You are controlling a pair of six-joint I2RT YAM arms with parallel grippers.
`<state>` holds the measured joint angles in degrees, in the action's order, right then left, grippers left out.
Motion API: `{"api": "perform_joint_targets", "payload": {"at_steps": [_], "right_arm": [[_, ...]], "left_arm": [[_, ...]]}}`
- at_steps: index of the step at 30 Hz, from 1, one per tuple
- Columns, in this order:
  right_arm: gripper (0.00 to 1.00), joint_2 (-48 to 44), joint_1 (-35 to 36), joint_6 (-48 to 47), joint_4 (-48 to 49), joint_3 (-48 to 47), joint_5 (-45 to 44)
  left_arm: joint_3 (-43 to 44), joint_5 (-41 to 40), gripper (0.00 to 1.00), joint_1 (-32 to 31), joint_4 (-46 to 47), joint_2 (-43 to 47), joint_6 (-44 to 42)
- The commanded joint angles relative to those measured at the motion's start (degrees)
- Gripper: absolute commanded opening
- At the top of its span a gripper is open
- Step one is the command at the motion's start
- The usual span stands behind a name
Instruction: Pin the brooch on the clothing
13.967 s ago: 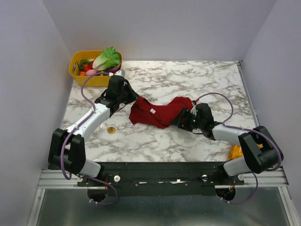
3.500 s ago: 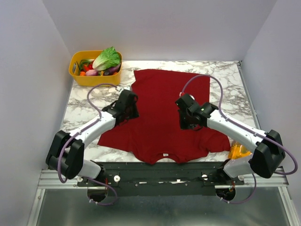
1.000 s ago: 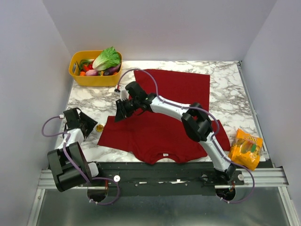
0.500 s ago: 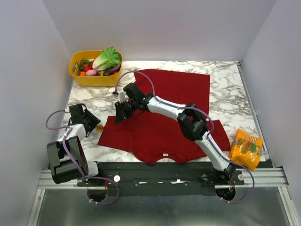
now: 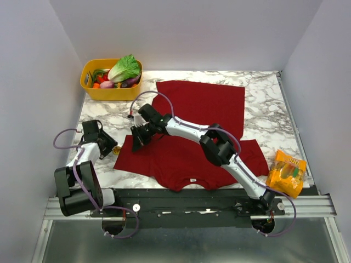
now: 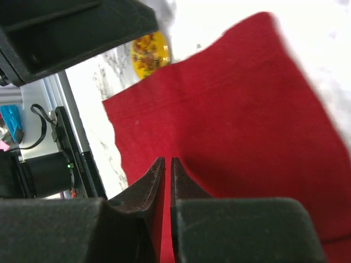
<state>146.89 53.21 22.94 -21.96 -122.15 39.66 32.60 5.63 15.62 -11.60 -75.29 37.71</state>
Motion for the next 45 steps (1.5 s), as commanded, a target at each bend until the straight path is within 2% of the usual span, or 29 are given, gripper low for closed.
{"api": "perform_joint_targets", "payload": {"at_steps": [1, 4, 5, 11, 18, 28, 32, 33, 40, 45], "right_arm": [[0.16, 0.9, 2.2, 0.8, -1.1, -3.0, -1.6], [0.15, 1.4, 2.5, 1.4, -1.2, -4.1, -3.2], [0.11, 2.0, 2.5, 1.7, -1.2, -4.7, -3.6], [0.09, 4.4, 3.0, 4.0, -2.3, -8.1, -6.3], [0.09, 8.3, 3.0, 6.6, -2.4, -12.2, -5.2], [0.08, 11.8, 3.0, 10.0, -0.4, -15.5, -4.3], [0.08, 12.7, 3.0, 10.7, 0.1, -16.0, -4.0], [0.08, 13.0, 3.0, 10.9, 0.2, -16.0, -3.9], [0.08, 12.8, 3.0, 11.2, 0.4, -15.3, -3.7], [0.06, 11.4, 3.0, 10.0, -2.1, -11.6, -6.2]], "left_arm": [[2.2, -4.0, 0.51, -0.4, -9.3, 2.2, -1.1], [2.7, -4.7, 0.52, -0.9, -11.3, 3.7, -1.0], [2.6, -5.2, 0.52, -0.8, -11.6, 3.9, -0.9], [2.0, -5.1, 0.53, -0.9, -11.1, 3.4, -0.6], [2.6, -4.6, 0.59, -0.8, -9.3, 1.5, -0.6], [3.3, -4.0, 0.60, -0.9, -7.8, 0.1, -1.1], [3.8, -3.2, 0.64, -0.9, -7.6, -1.8, -1.2], [4.0, -2.4, 0.67, -0.9, -7.6, -2.2, -1.3], [5.9, -0.8, 0.67, -2.1, -9.8, -7.4, -2.0], [9.8, -1.8, 0.67, -5.0, -14.8, -10.7, -2.1]]}}
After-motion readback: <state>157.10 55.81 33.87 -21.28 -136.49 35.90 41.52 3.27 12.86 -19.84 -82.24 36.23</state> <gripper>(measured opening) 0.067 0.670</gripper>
